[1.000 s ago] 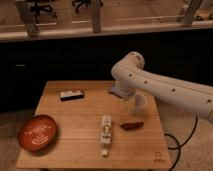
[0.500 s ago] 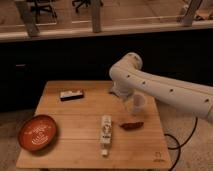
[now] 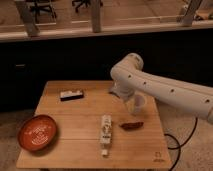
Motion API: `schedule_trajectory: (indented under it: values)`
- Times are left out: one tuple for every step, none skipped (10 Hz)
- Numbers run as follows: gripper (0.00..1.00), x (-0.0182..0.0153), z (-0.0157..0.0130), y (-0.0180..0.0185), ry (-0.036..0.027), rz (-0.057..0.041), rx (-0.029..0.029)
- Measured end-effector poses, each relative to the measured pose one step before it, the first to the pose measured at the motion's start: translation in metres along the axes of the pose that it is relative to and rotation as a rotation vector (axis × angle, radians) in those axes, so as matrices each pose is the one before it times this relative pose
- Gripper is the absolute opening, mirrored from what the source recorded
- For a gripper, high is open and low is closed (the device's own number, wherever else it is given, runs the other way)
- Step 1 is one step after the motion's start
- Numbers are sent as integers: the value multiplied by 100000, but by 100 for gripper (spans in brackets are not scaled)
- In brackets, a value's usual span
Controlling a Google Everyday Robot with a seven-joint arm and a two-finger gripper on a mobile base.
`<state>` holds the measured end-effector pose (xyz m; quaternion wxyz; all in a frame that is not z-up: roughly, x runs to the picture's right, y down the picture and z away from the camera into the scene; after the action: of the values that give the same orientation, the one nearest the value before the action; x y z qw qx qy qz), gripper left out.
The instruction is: Move the arm in a circular motion
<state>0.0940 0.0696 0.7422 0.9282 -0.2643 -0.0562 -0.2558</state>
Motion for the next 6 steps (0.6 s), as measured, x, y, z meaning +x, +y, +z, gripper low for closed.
schedule_trajectory:
  values:
    - [80,-174,2,-81,-52,-1346,11]
    - [80,23,25,-76,124,-767,52]
    - [80,62,69,-70,11,-835,91]
    - [80,96,69,7,31,-497,-8]
    - [80,43,49,78,-18,-1158,-184]
    - [80,-103,43,142,-160,-645,-179]
